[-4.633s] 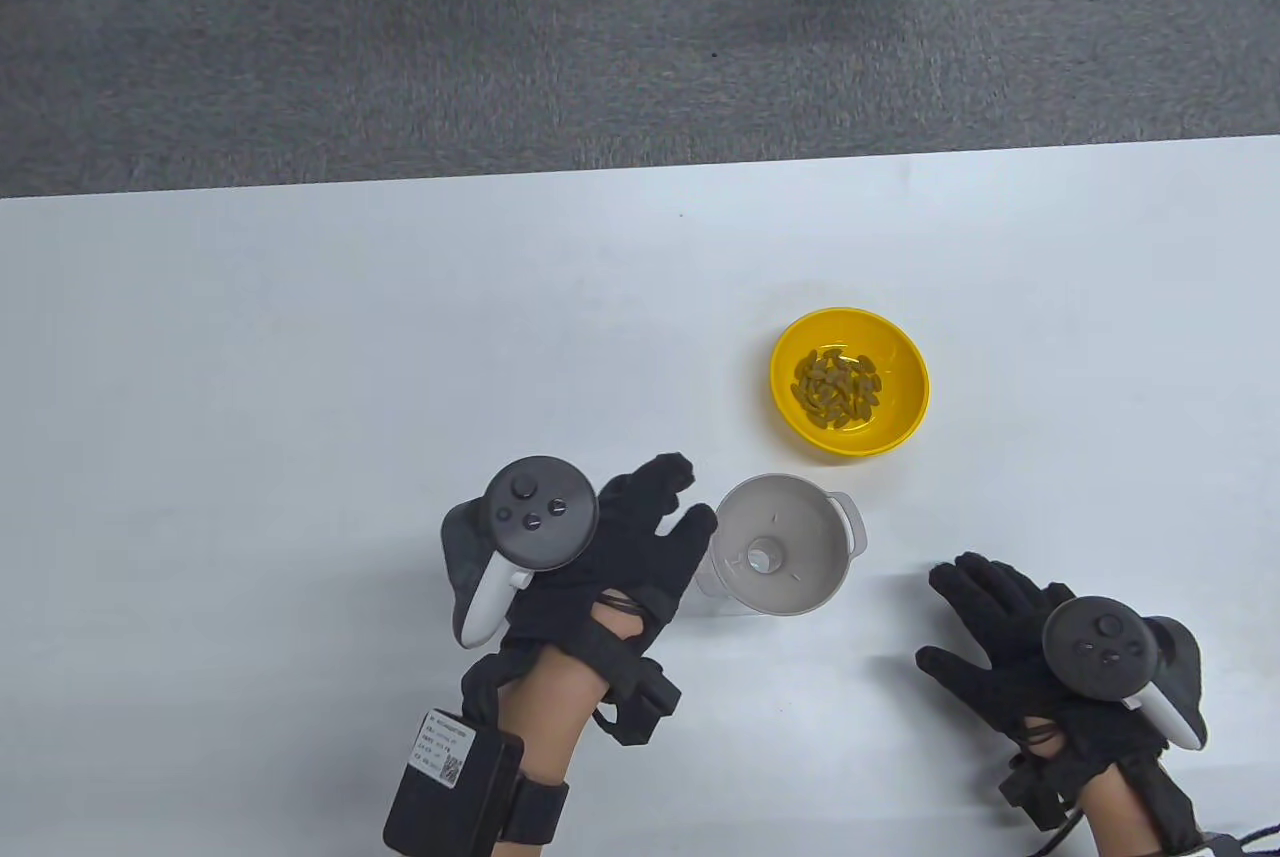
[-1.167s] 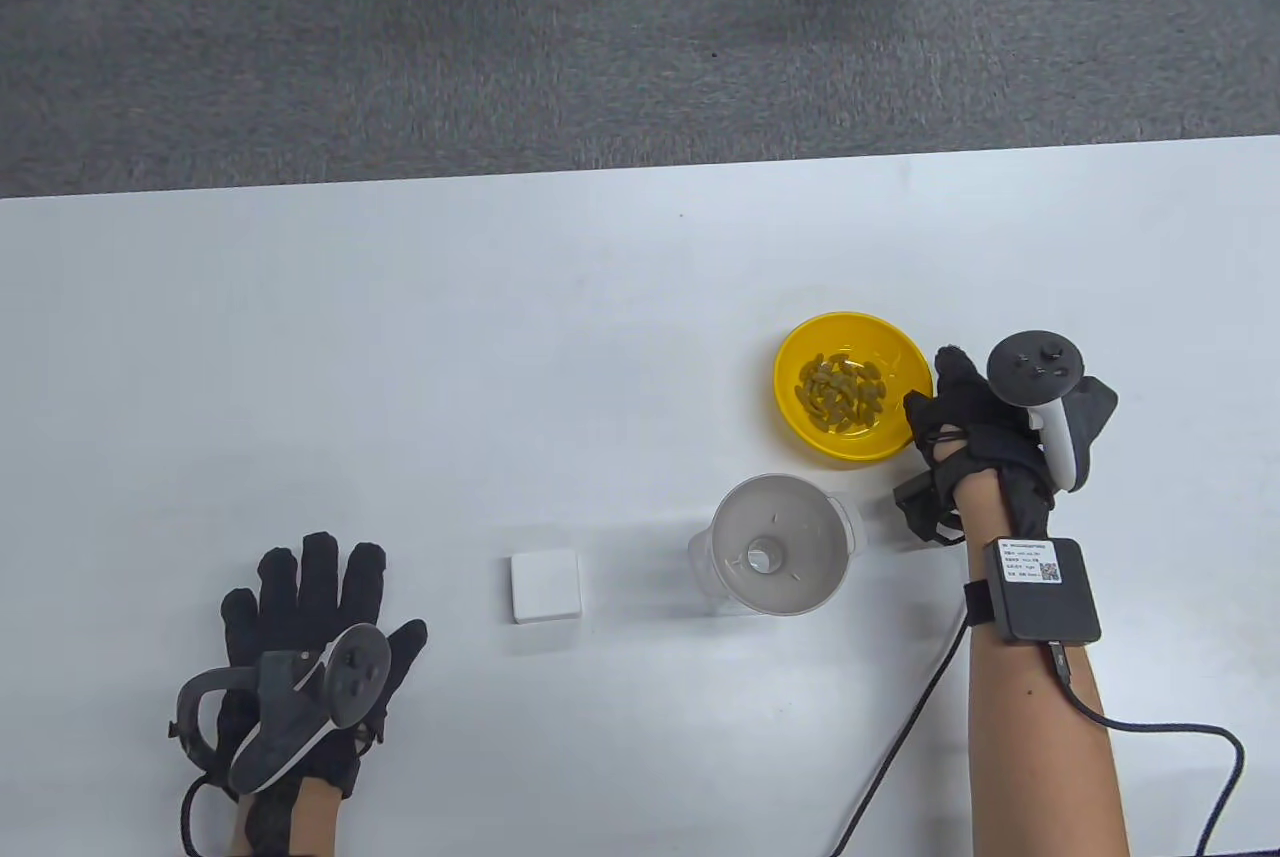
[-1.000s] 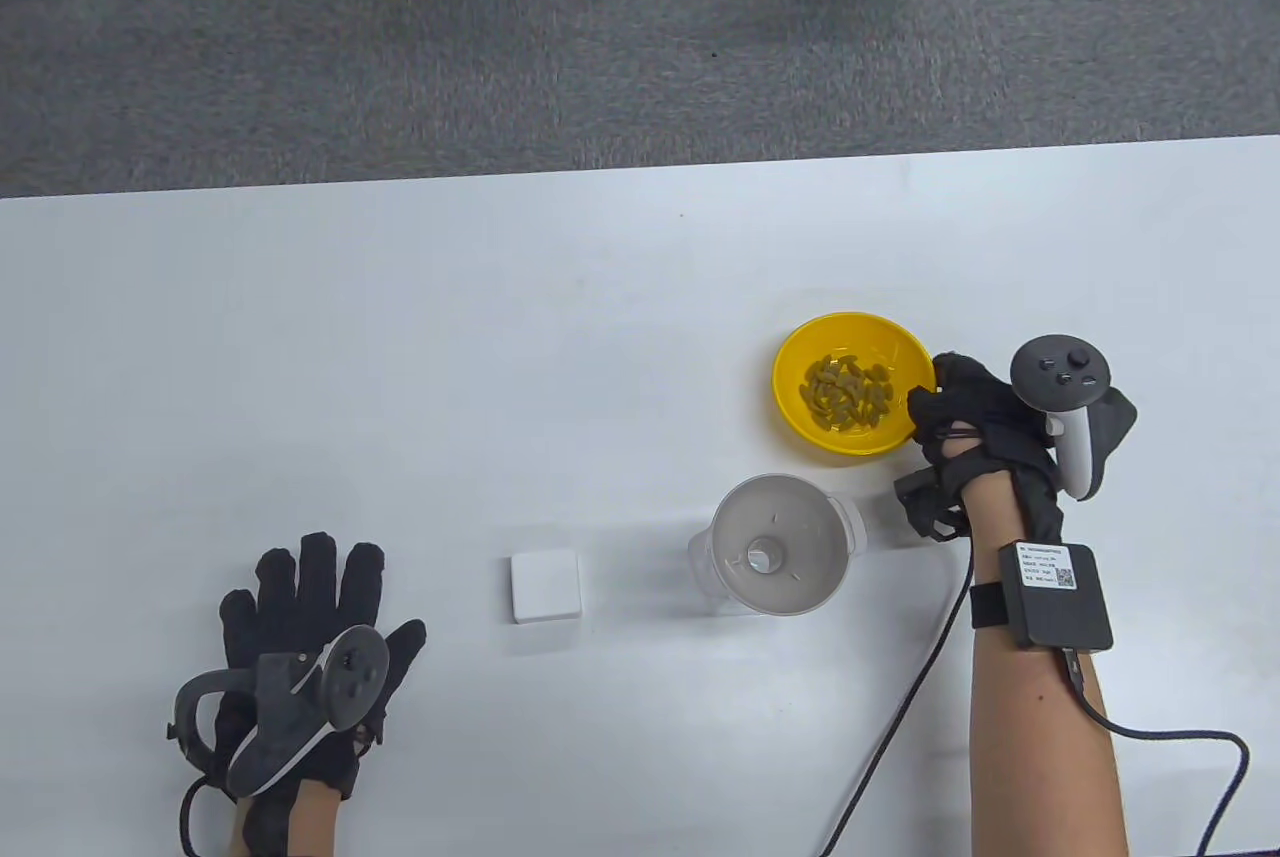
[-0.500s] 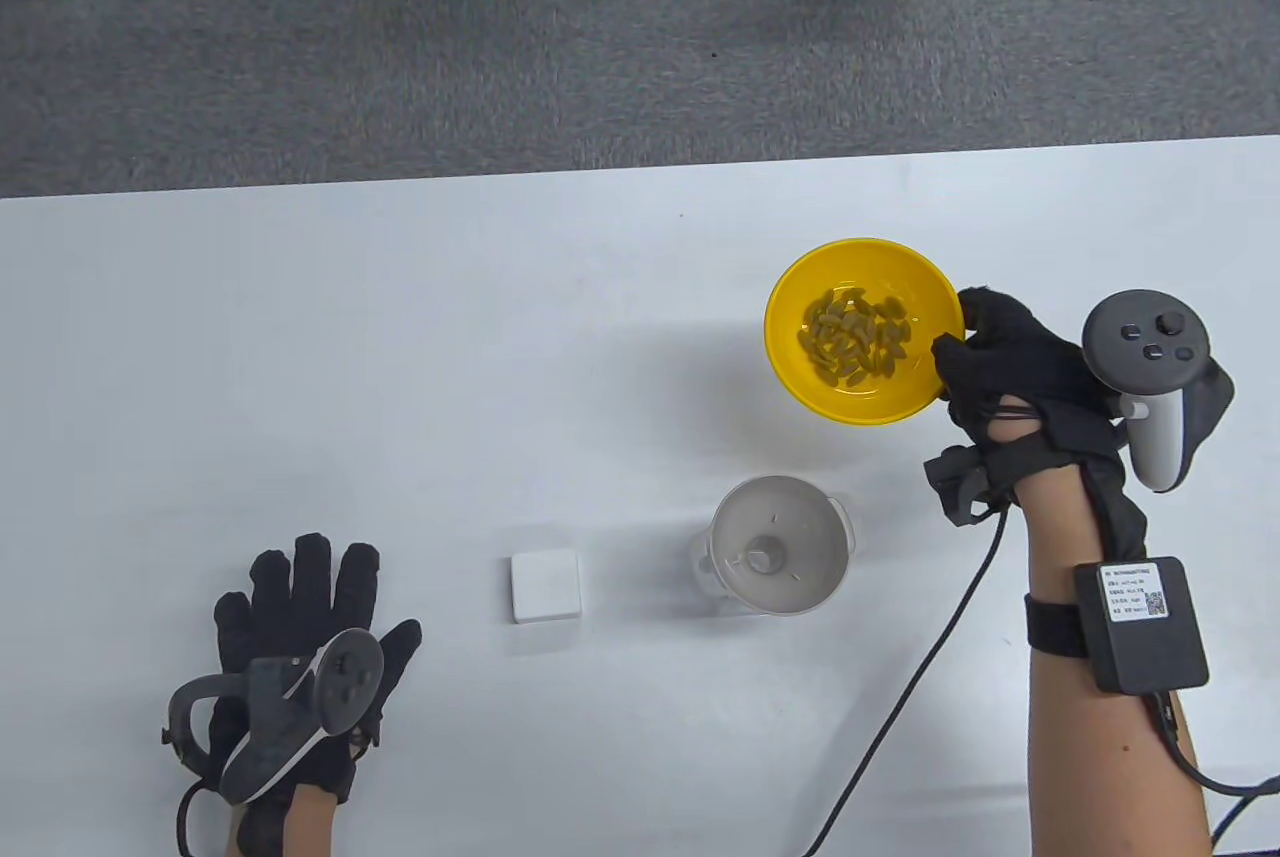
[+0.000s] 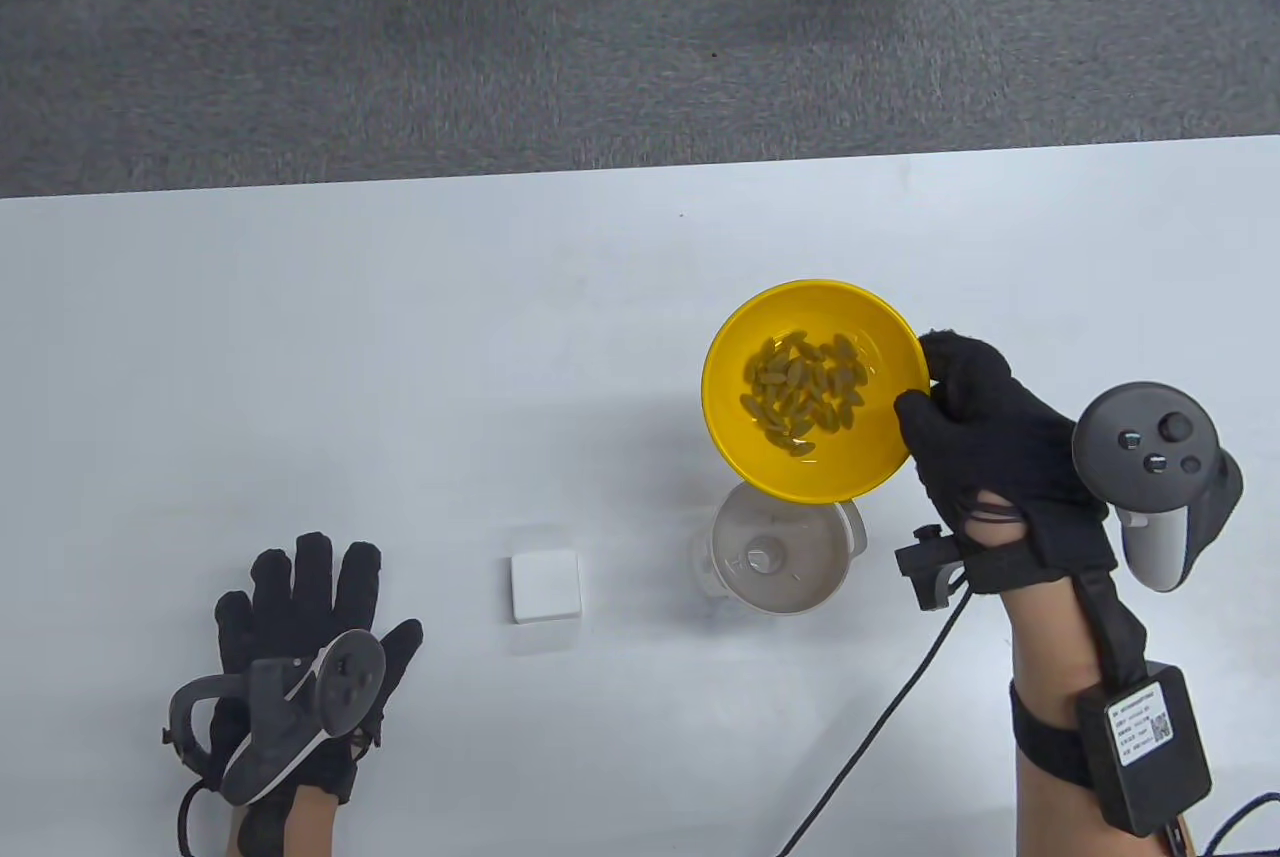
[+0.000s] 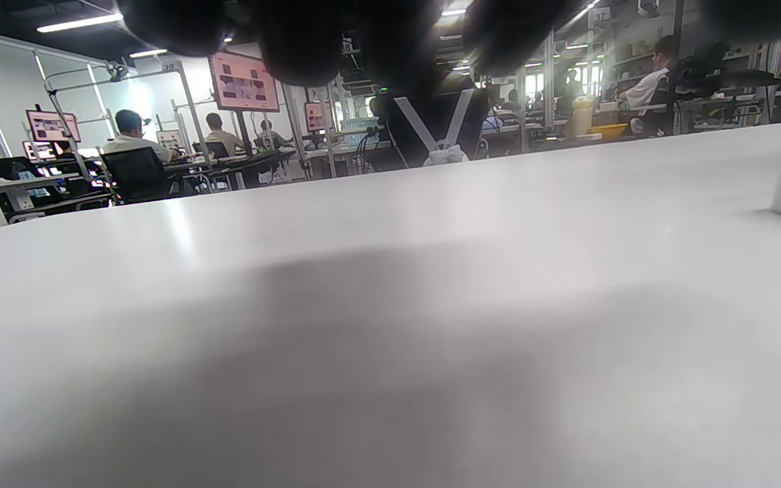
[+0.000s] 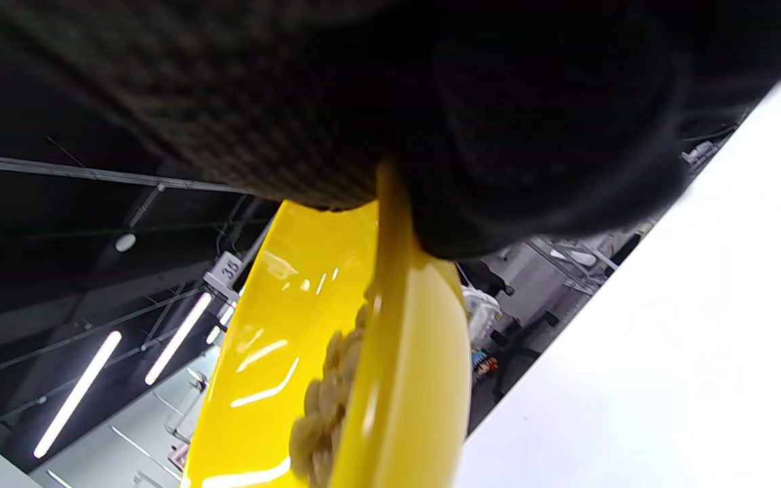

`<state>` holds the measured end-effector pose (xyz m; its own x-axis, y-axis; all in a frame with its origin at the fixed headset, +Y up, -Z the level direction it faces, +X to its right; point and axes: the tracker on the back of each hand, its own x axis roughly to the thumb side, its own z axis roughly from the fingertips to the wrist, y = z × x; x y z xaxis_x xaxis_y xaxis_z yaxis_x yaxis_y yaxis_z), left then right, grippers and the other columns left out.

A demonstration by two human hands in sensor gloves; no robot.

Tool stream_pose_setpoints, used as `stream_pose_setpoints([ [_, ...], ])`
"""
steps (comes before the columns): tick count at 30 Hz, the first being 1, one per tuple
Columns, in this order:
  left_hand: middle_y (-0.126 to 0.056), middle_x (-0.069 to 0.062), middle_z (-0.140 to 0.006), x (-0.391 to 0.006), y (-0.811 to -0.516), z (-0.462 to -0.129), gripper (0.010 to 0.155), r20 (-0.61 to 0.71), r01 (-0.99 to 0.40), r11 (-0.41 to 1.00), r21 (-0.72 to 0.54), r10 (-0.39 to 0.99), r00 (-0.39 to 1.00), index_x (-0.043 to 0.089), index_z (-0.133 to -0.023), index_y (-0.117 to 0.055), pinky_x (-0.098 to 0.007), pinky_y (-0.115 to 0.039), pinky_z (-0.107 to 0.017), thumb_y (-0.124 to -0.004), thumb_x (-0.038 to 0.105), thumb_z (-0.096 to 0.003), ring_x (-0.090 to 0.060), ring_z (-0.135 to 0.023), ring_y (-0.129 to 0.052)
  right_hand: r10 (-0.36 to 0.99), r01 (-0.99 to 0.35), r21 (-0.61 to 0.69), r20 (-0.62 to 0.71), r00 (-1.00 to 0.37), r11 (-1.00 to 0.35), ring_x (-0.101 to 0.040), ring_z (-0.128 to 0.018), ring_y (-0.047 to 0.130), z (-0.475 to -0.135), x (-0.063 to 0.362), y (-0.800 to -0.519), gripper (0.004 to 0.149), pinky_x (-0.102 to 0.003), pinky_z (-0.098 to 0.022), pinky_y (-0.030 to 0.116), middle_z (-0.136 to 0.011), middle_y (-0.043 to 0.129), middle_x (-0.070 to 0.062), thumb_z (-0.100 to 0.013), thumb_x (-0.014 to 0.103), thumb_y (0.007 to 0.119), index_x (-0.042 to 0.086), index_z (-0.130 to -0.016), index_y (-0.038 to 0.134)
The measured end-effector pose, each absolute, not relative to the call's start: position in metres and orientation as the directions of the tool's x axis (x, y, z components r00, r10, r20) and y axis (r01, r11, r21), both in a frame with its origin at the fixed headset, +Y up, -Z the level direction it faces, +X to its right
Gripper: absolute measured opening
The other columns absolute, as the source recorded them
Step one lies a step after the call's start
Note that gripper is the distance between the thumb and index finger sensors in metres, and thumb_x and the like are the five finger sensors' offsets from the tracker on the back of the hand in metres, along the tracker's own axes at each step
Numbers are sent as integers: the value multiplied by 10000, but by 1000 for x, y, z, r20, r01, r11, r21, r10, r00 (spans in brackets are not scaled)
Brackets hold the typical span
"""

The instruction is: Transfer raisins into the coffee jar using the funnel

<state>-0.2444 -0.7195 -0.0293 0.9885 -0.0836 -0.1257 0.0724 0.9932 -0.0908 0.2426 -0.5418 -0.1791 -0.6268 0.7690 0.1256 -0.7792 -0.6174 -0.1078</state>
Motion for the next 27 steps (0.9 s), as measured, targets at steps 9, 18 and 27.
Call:
stream_pose_setpoints([
  [9,-504,-22,-1252,-246,-717,-30,818,-124,72,995,-76,-81,989,413,-1119,-465,-679,-513,-765,-610,797,-411,-438,-1121,-529,772,-799,-198,206,-601,-568,-234,-209,1029,-145,231,-557,547,-403,-163,899,-506,1035,-171,-424,286,961,50,-878,769],
  [18,-504,-24,-1252,-245,-719,-29,820,-120,83,993,-81,-93,988,412,-1120,-462,-678,-518,-763,-608,799,-412,-439,-1118,-531,729,-785,-278,293,-618,-554,-239,-224,1034,-128,238,-568,533,-407,-175,902,-518,1038,-160,-423,296,965,79,-873,780],
  [27,-516,-25,-1250,-234,-721,-28,818,-105,98,992,-82,-107,989,415,-1119,-462,-678,-519,-762,-609,799,-411,-440,-1117,-537,720,-803,-308,360,-594,-509,-247,-231,1041,-123,244,-580,523,-408,-175,905,-531,1038,-153,-423,300,966,98,-868,779],
])
